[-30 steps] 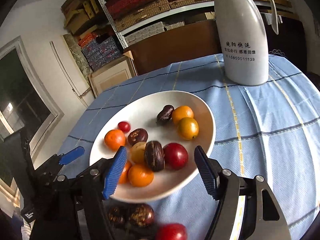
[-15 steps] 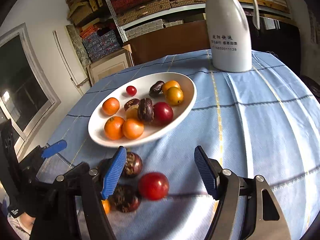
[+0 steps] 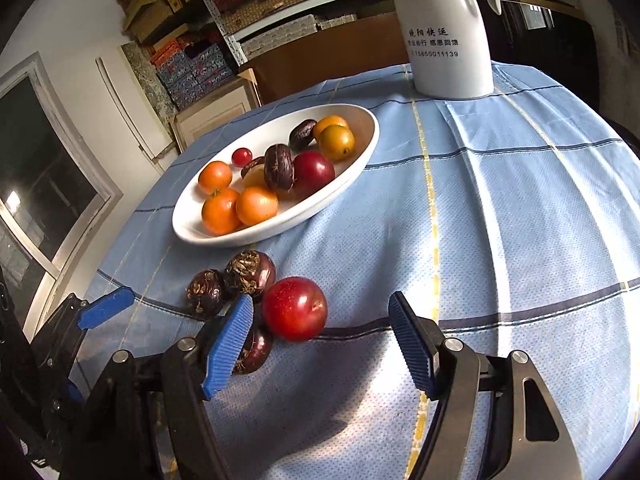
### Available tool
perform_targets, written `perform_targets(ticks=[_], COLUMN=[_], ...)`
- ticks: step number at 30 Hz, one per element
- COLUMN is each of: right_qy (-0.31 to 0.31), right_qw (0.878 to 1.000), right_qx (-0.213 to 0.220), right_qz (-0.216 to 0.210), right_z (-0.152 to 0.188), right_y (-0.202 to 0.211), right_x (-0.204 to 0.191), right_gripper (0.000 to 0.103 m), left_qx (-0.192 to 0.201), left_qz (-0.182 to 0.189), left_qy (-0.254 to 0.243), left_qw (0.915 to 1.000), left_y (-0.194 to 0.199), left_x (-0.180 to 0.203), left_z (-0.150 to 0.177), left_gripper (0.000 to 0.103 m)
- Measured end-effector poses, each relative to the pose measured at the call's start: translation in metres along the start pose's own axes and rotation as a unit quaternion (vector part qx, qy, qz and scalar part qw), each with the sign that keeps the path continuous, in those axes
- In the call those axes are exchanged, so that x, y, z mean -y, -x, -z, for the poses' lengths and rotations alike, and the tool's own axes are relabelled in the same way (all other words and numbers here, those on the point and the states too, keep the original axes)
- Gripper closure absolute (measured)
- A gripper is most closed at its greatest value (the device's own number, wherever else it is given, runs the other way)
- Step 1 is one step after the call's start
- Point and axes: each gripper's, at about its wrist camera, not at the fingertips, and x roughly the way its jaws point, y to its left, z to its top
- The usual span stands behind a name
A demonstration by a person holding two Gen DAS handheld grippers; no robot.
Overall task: Organize fruits
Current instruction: 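Grasp a small orange with the left gripper while the right gripper grasps the red apple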
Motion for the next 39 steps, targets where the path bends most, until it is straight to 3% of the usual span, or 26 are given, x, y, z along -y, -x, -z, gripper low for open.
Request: perform_targets(ticks=[9, 11, 16, 17, 19, 20, 22, 28, 39], right_qy=[-0.004, -0.008, -0.011, -0.008, 0.004, 0.009, 0.011, -0.016, -0.012], right_qw=[1.000, 1.000, 0.999, 1.000, 1.000, 0.999, 0.999, 0.999, 0.999], right_qx=[-0.018, -0.023, -0.028, -0.027, -0.029, -0.031, -0.031, -0.013, 0.037], right_qz=[-0.012, -0.013, -0.014, -0.012, -0.007, -0.013, -0.021, -0.036, -0.032], right_z=[0.001, 0.001, 0.000, -0.001, -0.001, 0.000, 0.000, -0.003, -0.017], right_y=[-0.009, -0.012, -0.018, -0.019, -0.021, -0.023, -0.021, -0.010, 0.011], right_x=[-0.004, -0.004, -0.004, -0.005, -0.008, -0.009, -0.011, 0.000, -0.001], right_gripper=[0.032, 0.032, 0.033, 0.036, 0.058, 0.065, 0.065, 0.065, 0.065], left_qx=[-0.024, -0.032, -0.060, -0.066, -0.077, -0.080, -0.074, -0.049, -0.041], left_qz=[0.044, 0.053, 0.084, 0.091, 0.102, 0.105, 0.108, 0.106, 0.082], left_qy=[0.008, 0.011, 0.033, 0.036, 0.040, 0.041, 0.043, 0.064, 0.075], left_qw=[0.9987, 0.9980, 0.9941, 0.9930, 0.9910, 0.9904, 0.9905, 0.9911, 0.9930], left_y=[-0.010, -0.013, -0.026, -0.028, -0.034, -0.035, -0.033, -0.024, -0.023], left_x=[0.002, 0.001, -0.005, -0.006, -0.007, -0.007, -0.009, -0.016, -0.031], left_z=[-0.001, -0.001, 0.000, 0.000, 0.001, 0.002, 0.002, 0.000, -0.012], left_gripper=[0.009, 0.022, 0.041, 0.046, 0.056, 0.058, 0.064, 0.065, 0.065])
